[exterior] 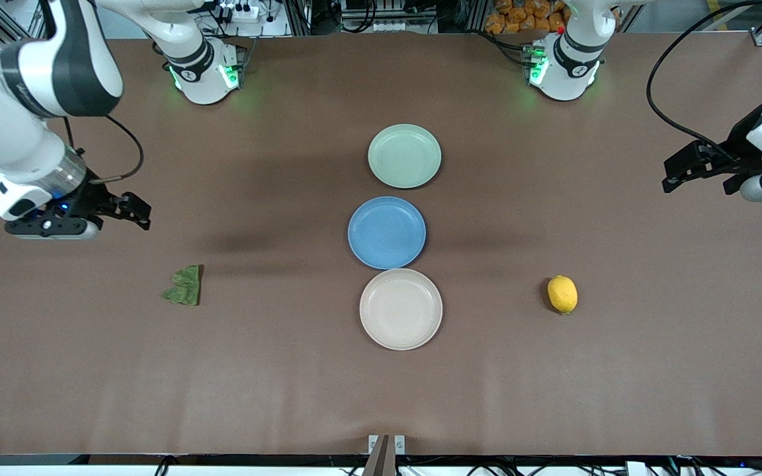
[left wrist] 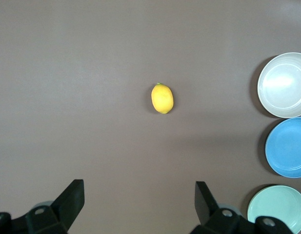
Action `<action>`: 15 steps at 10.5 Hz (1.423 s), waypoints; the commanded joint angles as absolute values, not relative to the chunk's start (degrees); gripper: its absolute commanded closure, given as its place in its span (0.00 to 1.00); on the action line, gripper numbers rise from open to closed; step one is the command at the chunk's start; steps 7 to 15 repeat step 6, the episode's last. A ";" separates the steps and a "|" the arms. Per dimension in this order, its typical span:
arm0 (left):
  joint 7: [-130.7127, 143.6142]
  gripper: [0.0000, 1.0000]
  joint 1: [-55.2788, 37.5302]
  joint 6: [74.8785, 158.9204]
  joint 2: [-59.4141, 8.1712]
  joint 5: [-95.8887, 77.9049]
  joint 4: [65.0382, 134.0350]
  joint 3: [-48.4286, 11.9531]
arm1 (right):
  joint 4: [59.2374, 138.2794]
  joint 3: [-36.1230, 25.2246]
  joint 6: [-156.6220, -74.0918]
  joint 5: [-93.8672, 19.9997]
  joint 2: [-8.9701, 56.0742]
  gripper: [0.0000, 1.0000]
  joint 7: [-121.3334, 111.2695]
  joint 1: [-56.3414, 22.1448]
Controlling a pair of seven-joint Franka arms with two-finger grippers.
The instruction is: Pick lemon and lettuce from plates
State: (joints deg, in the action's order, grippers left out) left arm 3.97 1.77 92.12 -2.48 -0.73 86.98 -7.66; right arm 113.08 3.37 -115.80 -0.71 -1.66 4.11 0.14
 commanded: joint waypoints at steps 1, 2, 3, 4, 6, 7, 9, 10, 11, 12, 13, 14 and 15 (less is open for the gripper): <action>3.16 0.00 2.29 91.14 -2.72 -1.32 86.22 -8.09 | 105.24 0.72 -106.56 -5.86 -2.11 0.00 -0.42 0.53; 3.34 0.00 2.29 91.14 -2.81 -1.32 86.22 -8.09 | 102.42 -0.34 -103.65 -6.06 -2.02 0.00 -2.53 0.53; 3.34 0.00 2.11 91.14 -2.81 -1.32 86.22 -8.09 | 100.57 -1.66 -102.75 -5.72 -2.02 0.00 -4.81 0.53; 3.08 0.00 2.11 91.14 -2.81 -1.32 86.31 -8.09 | 99.42 -2.45 -102.66 -5.36 -2.02 0.00 -7.97 0.53; 2.46 0.00 2.46 91.14 -2.81 -1.32 86.40 -8.09 | 97.13 -3.60 -100.39 -3.79 -2.02 0.00 -9.58 0.44; 2.46 0.00 2.46 91.14 -2.81 -1.32 86.40 -8.09 | 97.13 -3.60 -100.39 -3.79 -2.02 0.00 -9.58 0.44; 2.46 0.00 2.46 91.14 -2.81 -1.32 86.40 -8.09 | 97.13 -3.60 -100.39 -3.79 -2.02 0.00 -9.58 0.44; 2.46 0.00 2.46 91.14 -2.81 -1.32 86.40 -8.09 | 97.13 -3.60 -100.39 -3.79 -2.02 0.00 -9.58 0.44; 2.46 0.00 2.46 91.14 -2.81 -1.32 86.40 -8.09 | 97.13 -3.60 -100.39 -3.79 -2.02 0.00 -9.58 0.44; 2.46 0.00 2.46 91.14 -2.81 -1.32 86.40 -8.09 | 97.13 -3.60 -100.39 -3.79 -2.02 0.00 -9.58 0.44; 2.46 0.00 2.46 91.14 -2.81 -1.32 86.40 -8.09 | 97.13 -3.60 -100.39 -3.79 -2.02 0.00 -9.58 0.44; 2.46 0.00 2.46 91.14 -2.81 -1.32 86.40 -8.09 | 97.13 -3.60 -100.39 -3.79 -2.02 0.00 -9.58 0.44; 2.46 0.00 2.46 91.14 -2.81 -1.32 86.40 -8.09 | 97.13 -3.60 -100.39 -3.79 -2.02 0.00 -9.58 0.44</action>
